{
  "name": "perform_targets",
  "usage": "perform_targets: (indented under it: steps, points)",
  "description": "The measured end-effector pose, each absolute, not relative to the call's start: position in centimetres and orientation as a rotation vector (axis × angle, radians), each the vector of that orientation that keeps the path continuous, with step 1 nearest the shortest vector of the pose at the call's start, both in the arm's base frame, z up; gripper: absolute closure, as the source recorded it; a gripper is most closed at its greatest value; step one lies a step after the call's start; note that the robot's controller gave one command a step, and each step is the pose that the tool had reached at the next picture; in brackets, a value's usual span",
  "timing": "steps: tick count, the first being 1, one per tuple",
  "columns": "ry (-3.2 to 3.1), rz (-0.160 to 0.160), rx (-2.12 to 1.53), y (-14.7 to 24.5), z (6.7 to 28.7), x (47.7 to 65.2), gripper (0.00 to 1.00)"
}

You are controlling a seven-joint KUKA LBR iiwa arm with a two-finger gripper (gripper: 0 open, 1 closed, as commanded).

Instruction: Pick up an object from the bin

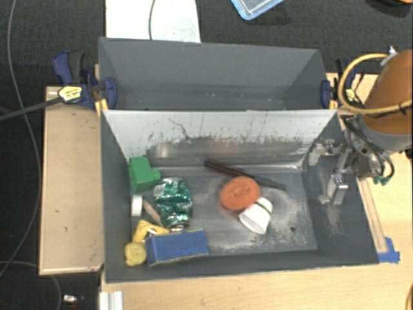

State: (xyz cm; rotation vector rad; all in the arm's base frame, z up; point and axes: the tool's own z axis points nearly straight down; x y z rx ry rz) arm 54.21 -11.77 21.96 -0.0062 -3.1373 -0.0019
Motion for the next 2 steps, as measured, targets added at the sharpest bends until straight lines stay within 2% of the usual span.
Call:
perform_targets:
  steps: [1, 2]
  points:
    - [-3.145, 0.001, -0.001, -11.7, 22.4, 54.3, 0.00]
    - [-3.133, -0.001, 0.308, -5.8, 20.7, 58.2, 1.00]
